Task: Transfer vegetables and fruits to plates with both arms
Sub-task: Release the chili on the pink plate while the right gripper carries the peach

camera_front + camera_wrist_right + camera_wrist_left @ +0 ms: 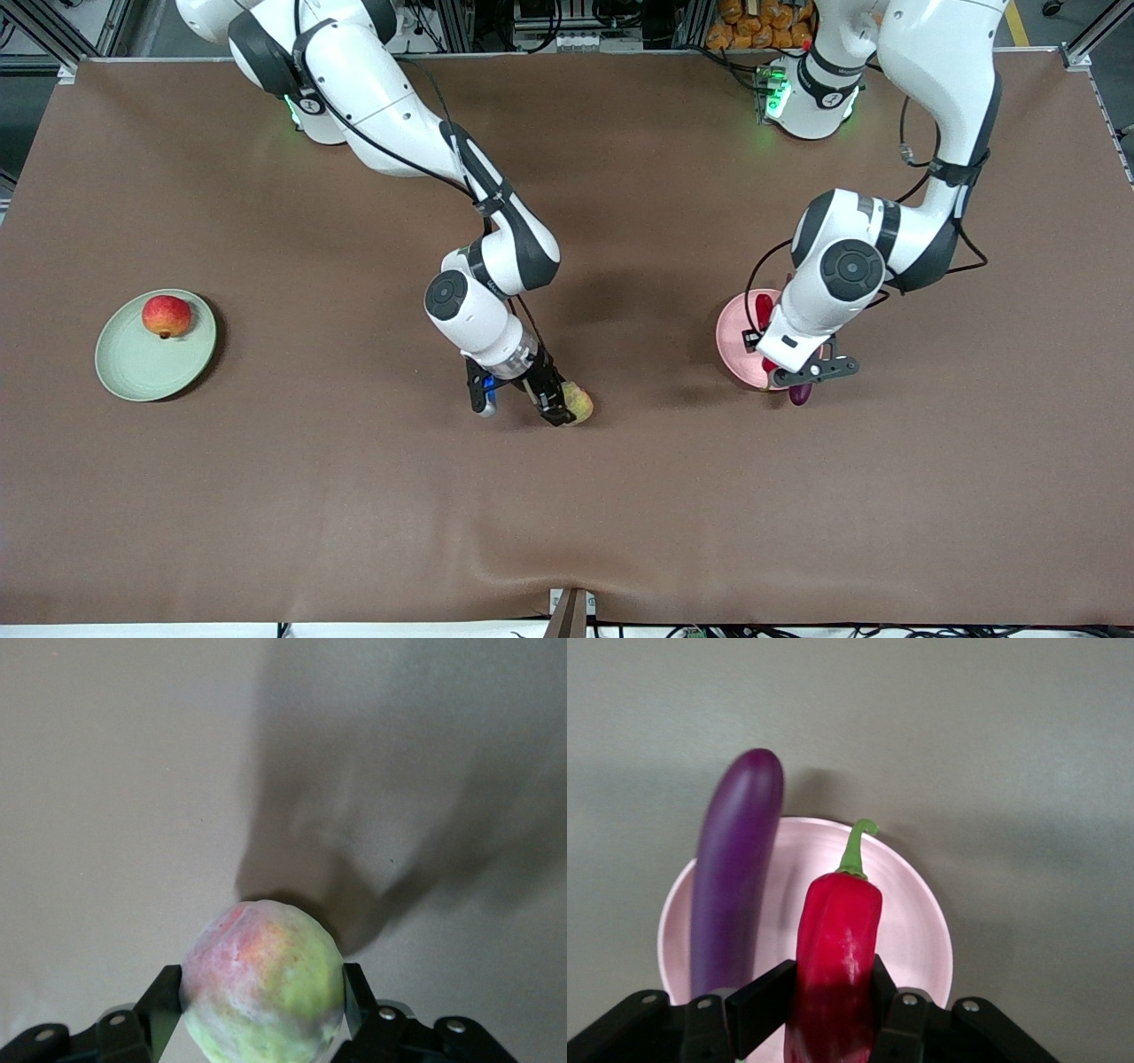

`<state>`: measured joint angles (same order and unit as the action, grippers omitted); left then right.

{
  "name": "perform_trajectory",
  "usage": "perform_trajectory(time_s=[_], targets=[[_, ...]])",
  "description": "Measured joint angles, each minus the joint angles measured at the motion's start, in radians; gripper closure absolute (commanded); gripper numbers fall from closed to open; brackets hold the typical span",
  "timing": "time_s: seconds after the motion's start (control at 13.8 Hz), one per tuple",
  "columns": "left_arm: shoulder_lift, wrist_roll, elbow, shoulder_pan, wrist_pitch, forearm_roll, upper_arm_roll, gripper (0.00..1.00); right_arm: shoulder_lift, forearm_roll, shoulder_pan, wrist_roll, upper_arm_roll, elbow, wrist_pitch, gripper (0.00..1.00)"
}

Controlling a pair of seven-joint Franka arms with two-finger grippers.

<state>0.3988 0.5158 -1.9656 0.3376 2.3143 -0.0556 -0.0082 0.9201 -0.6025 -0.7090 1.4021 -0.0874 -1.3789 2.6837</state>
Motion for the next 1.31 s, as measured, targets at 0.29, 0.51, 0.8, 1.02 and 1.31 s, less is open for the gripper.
perform_trajectory(time_s=[0.29, 0.51, 0.8, 1.02, 1.31], targets=[[0.014, 0.0, 0.004, -0.002, 0.017, 0.0, 0.001, 1.0, -0.073, 0.02, 0.098, -0.08, -0.025, 0.038, -0.388, 1.0], [0.018, 0.0, 0.018, -0.002, 0.019, 0.0, 0.002, 1.0, -0.201, 0.031, 0.23, -0.265, -0.033, 0.043, -0.74, 1.0], [0.05, -0.001, 0.018, -0.01, 0.018, -0.001, 0.003, 0.0, -0.339, 0.204, 0.463, -0.751, -0.073, -0.005, -1.174, 1.0], [0.041, -0.002, 0.051, -0.014, 0.007, -0.001, 0.003, 0.0, -0.375, 0.319, 0.631, -1.146, -0.109, -0.104, -1.209, 1.0], [-0.045, -0.002, 0.232, -0.018, -0.276, -0.001, 0.003, 0.0, -0.373, 0.528, 0.715, -1.52, -0.189, -0.141, -1.126, 1.0]])
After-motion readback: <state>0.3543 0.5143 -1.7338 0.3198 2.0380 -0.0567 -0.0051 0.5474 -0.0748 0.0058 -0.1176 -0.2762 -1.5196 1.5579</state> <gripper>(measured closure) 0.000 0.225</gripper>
